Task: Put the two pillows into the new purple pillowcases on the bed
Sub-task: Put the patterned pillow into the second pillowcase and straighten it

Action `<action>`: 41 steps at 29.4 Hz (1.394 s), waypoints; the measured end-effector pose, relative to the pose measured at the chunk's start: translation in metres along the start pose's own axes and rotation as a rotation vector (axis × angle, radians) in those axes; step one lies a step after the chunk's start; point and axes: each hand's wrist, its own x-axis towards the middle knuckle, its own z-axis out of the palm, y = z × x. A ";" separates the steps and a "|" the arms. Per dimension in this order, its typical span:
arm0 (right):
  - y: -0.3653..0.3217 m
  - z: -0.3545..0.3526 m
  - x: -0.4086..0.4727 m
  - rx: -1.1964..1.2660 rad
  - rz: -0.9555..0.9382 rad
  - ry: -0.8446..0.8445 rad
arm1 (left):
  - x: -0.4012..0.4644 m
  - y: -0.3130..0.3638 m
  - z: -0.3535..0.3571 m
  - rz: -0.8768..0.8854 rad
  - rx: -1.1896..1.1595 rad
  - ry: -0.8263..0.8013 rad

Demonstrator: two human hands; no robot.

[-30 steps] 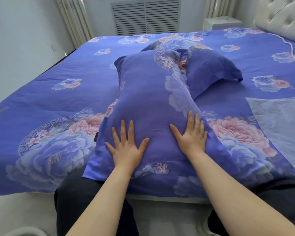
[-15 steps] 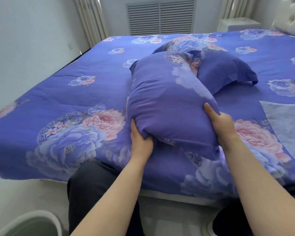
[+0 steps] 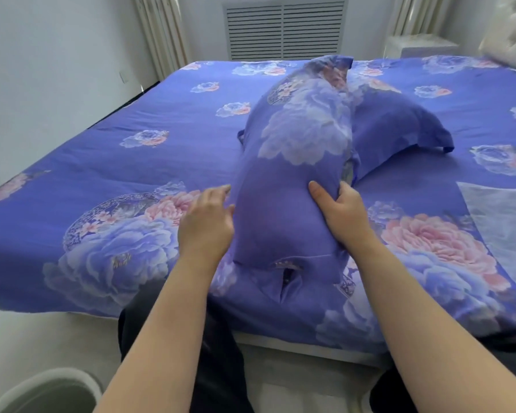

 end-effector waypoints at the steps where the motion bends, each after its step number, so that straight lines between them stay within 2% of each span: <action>1: -0.009 0.009 -0.002 0.000 -0.027 -0.062 | 0.004 0.011 -0.008 0.114 -0.182 0.143; 2: -0.019 0.017 -0.004 0.043 -0.056 -0.172 | 0.008 0.024 -0.015 0.217 -0.275 0.166; 4: -0.038 0.027 -0.007 0.280 -0.041 -0.505 | 0.009 0.040 -0.021 0.313 -0.274 0.047; 5: -0.046 0.029 -0.005 0.432 0.006 -0.627 | 0.007 0.039 -0.023 0.275 -0.217 -0.001; 6: -0.050 0.029 -0.002 0.562 0.075 -0.654 | 0.006 0.035 -0.028 0.204 -0.171 -0.003; 7: -0.049 0.031 0.004 0.628 0.137 -0.571 | 0.006 0.027 -0.035 0.124 -0.151 0.015; 8: -0.042 0.034 0.012 0.584 0.175 -0.417 | 0.006 0.017 -0.044 0.049 -0.151 0.023; 9: -0.028 0.037 0.021 0.421 0.201 -0.247 | 0.007 0.009 -0.054 -0.018 -0.149 0.012; 10: -0.011 0.041 0.027 0.173 0.218 -0.153 | 0.007 -0.001 -0.063 -0.084 -0.140 -0.013; 11: 0.007 0.049 0.027 -0.072 0.255 -0.186 | 0.007 -0.011 -0.071 -0.146 -0.124 -0.041; 12: 0.022 0.058 0.021 -0.275 0.331 -0.319 | 0.007 -0.020 -0.077 -0.195 -0.101 -0.062; 14: 0.039 0.078 0.002 -0.466 0.484 -0.531 | 0.004 -0.040 -0.082 -0.219 -0.038 -0.079; 17: 0.043 0.107 -0.005 -0.317 0.544 -0.518 | -0.004 -0.067 -0.080 -0.236 -0.006 -0.149; 20: 0.034 0.126 -0.001 0.072 0.724 -0.533 | -0.007 -0.087 -0.078 -0.283 -0.037 -0.231; 22: 0.031 0.133 -0.002 0.309 0.805 -0.488 | -0.009 -0.098 -0.075 -0.257 -0.080 -0.210; 24: 0.027 0.142 0.000 0.292 0.702 -0.366 | -0.013 -0.105 -0.069 -0.190 -0.171 -0.129; 28: 0.002 0.125 0.020 0.036 0.223 -0.035 | -0.008 -0.099 -0.043 -0.057 -0.359 0.017; 31: -0.024 0.084 0.026 -0.027 -0.053 0.101 | 0.001 -0.082 -0.020 -0.011 -0.418 0.118; 33: -0.025 0.058 0.029 -0.113 -0.140 0.161 | 0.001 -0.071 0.001 0.005 -0.467 0.148; 34: -0.021 0.045 0.030 -0.198 -0.120 0.149 | -0.002 -0.067 0.015 0.004 -0.498 0.118; 37: -0.004 0.008 0.031 -0.693 0.183 -0.027 | -0.020 -0.053 0.042 -0.052 -0.485 -0.122; 38: -0.002 -0.002 0.028 -0.805 0.219 -0.044 | -0.025 -0.052 0.050 -0.077 -0.478 -0.182; 39: -0.002 -0.006 0.026 -0.836 0.155 -0.014 | -0.027 -0.051 0.052 -0.099 -0.469 -0.223; 41: -0.013 0.000 0.021 -0.730 -0.177 0.068 | -0.024 -0.053 0.050 -0.116 -0.443 -0.264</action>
